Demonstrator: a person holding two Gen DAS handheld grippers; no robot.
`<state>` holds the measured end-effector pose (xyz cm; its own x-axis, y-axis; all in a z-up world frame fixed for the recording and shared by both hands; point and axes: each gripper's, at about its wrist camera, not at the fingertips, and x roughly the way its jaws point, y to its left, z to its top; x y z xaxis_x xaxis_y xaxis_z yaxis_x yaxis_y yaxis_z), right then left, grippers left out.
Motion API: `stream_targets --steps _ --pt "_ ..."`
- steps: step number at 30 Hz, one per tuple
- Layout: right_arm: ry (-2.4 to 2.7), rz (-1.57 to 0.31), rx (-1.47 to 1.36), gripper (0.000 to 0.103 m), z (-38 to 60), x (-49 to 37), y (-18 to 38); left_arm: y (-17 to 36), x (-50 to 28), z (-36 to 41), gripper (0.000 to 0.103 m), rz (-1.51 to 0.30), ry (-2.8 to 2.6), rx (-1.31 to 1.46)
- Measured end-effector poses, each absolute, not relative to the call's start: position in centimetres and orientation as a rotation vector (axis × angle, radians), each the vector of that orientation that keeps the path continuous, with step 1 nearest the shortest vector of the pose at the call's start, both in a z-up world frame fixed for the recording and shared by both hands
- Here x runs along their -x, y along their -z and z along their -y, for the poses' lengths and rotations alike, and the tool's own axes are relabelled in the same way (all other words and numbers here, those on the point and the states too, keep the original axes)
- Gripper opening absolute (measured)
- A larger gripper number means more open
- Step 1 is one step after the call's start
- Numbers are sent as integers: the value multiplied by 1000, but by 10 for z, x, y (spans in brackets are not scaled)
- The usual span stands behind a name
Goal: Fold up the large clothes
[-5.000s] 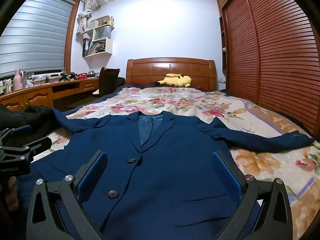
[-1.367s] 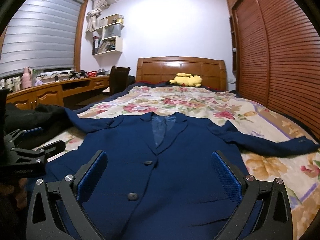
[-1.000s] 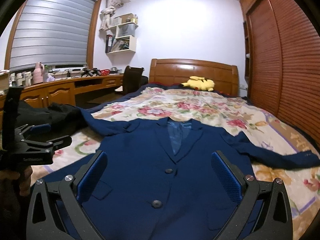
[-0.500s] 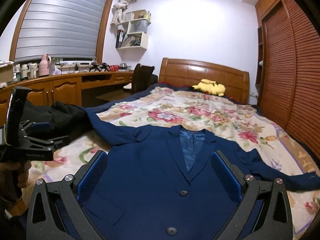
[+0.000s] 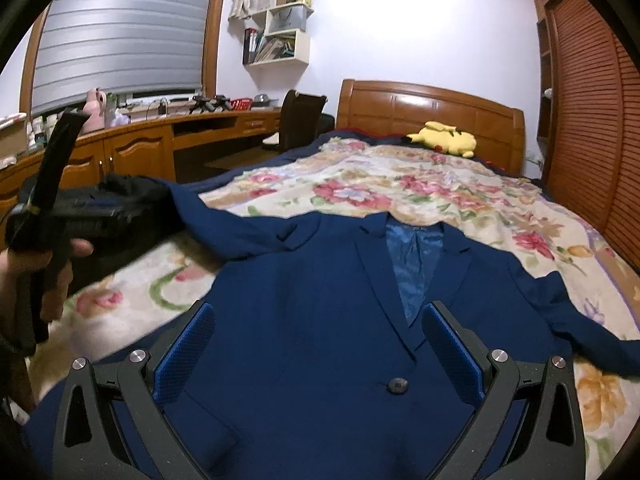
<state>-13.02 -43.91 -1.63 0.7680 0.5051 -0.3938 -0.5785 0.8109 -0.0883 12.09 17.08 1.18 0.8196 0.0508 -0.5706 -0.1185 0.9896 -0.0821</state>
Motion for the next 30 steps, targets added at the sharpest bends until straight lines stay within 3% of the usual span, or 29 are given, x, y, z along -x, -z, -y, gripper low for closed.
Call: stream_targets --steps 5,9,12,26,30 --pt "-623 -415 197 103 424 115 11 -11 -143 -177 97 -581 -132 96" --pt "-627 -432 180 103 418 109 7 -5 -167 -185 78 -636 -143 96" --pt "-631 -438 174 103 416 104 9 -1 -181 -196 70 -674 -152 141" --pt "-633 -456 174 103 409 105 16 17 -222 -208 44 -777 -222 184" --pt "-635 -455 173 103 409 107 16 17 -228 -210 17 -784 -251 150"
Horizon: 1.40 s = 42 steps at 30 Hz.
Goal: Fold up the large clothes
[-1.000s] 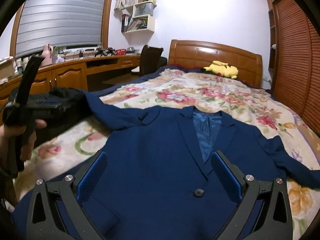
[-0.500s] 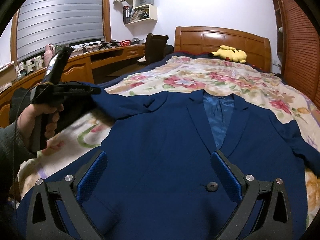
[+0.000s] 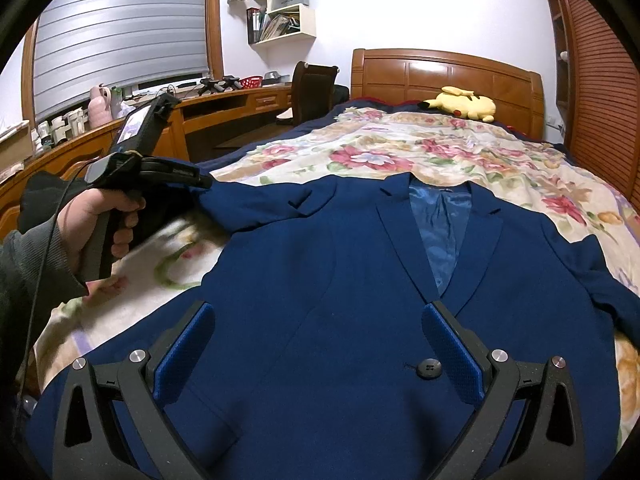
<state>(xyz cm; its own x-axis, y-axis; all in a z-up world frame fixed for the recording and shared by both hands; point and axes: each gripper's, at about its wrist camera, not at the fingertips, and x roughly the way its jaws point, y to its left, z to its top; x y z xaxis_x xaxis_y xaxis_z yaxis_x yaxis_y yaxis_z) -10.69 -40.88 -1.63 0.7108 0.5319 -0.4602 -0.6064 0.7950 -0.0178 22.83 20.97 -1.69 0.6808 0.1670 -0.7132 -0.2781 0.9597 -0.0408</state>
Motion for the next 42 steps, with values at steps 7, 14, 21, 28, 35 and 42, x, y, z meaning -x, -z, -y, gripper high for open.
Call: stream_targets --steps 7,14,21,28,35,42 --pt "-636 -450 176 103 411 108 16 -2 -230 -200 5 -758 -244 81" --pt "-655 -450 131 103 425 110 5 -48 -196 -146 3 -679 -114 14" --pt "-616 -424 94 103 448 114 0 -73 -162 -82 3 -672 16 -93" --pt "-579 -440 114 103 449 118 8 -63 -147 -58 3 -733 34 -111" --pt "-575 -459 123 103 444 119 3 -52 -134 -61 30 -768 42 -145" --pt "-585 -464 128 103 444 117 1 -67 -116 -83 76 -735 61 -161"
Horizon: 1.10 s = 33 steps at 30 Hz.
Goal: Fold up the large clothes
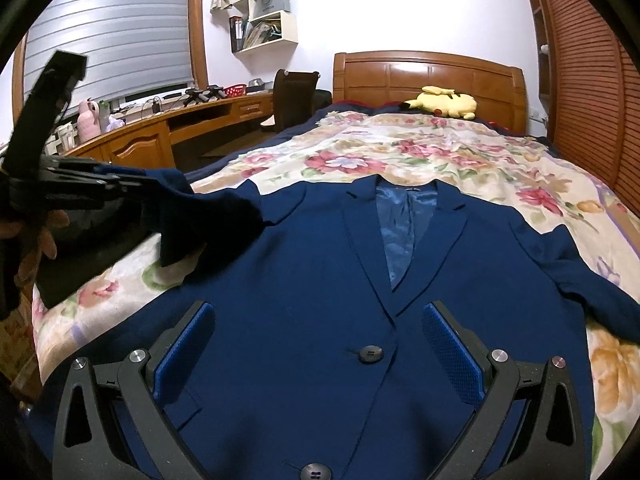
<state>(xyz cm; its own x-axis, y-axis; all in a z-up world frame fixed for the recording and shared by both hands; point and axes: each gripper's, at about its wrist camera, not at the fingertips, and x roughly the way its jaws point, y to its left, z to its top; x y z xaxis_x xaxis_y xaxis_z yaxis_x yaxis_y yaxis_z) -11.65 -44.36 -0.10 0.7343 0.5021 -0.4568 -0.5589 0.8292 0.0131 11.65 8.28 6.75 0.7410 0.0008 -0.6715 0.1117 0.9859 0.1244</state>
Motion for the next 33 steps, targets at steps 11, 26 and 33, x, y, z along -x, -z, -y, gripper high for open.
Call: stream_targets --steps 11,26,33 --pt "-599 -473 152 103 439 112 1 -51 -123 -116 83 -715 -16 -122" --pt "-605 -485 181 103 437 111 2 32 -135 -154 83 -842 -120 -50" --pt "-607 -489 188 103 435 112 3 47 -153 -165 83 -886 -128 23"
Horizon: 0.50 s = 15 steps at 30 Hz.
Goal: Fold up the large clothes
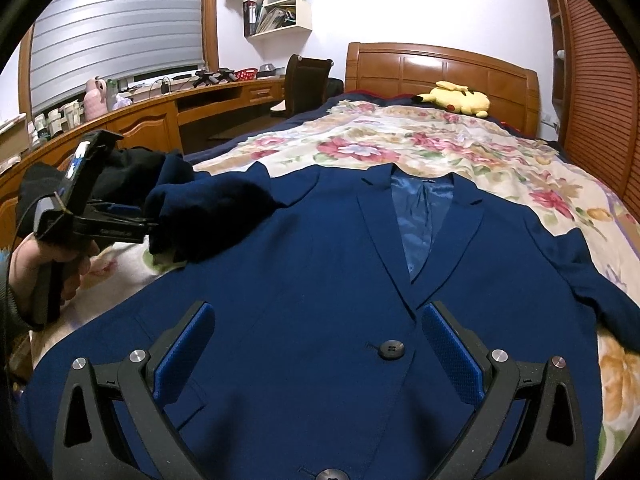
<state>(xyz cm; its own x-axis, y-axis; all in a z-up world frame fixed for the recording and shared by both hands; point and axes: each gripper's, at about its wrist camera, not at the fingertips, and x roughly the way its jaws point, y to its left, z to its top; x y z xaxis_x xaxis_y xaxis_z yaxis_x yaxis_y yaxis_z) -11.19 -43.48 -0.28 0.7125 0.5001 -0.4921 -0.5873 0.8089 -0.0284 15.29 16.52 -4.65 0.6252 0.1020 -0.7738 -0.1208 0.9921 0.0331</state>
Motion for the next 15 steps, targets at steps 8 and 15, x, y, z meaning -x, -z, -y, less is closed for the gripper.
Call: stream_targets --steps 8,15 --pt "-607 -490 190 103 434 112 3 75 -180 -165 83 -1025 -130 9" --pt "-607 -490 190 103 434 112 3 67 -180 -163 43 -1012 -99 7"
